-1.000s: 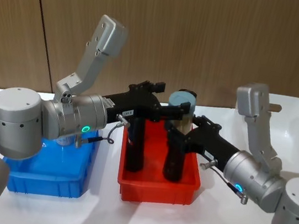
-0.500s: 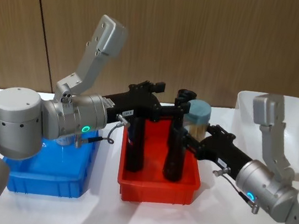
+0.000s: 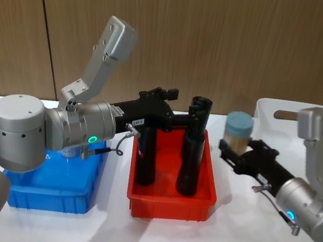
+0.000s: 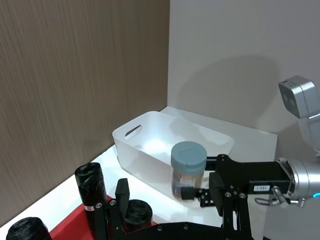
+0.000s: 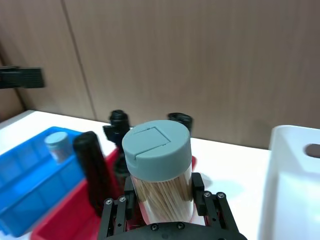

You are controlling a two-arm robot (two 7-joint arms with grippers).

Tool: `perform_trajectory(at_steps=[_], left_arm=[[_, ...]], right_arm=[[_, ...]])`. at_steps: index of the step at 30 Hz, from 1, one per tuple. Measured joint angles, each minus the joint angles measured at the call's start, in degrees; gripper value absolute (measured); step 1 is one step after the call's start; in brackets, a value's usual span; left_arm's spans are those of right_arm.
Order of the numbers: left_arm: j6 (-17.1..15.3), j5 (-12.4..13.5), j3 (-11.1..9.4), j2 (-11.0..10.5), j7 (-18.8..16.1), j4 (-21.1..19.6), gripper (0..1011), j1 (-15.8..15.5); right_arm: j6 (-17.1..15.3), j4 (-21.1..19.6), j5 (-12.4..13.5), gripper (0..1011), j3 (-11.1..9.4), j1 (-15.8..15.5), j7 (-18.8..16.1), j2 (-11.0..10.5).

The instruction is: Pick the cotton swabs from the blue box and place them into the white box.

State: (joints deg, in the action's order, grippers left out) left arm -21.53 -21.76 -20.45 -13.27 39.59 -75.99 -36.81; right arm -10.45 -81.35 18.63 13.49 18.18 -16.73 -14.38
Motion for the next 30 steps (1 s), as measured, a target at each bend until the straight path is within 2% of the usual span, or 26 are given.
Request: perform_trajectory(at_steps=[7, 15, 21, 30], left_arm=[[0.0, 0.0, 0.0, 0.0, 0.0, 0.0, 1004, 0.0], [0.0, 0.0, 0.0, 0.0, 0.0, 0.0, 1004, 0.0], [0.0, 0.0, 0.0, 0.0, 0.0, 0.0, 1004, 0.0], [0.0, 0.0, 0.0, 0.0, 0.0, 0.0, 1004, 0.0]], right_arm=[[0.2, 1.5, -0.6, 664, -1.4, 0.5, 2.4, -1.0], [0.1, 5.2, -2.8, 665, -2.8, 2.8, 5.2, -1.7], [-0.7, 10.4, -5.2, 665, -3.7, 6.2, 7.0, -2.0], [-2.7, 18.6, -7.7, 665, -4.6, 11.1, 7.9, -1.9]])
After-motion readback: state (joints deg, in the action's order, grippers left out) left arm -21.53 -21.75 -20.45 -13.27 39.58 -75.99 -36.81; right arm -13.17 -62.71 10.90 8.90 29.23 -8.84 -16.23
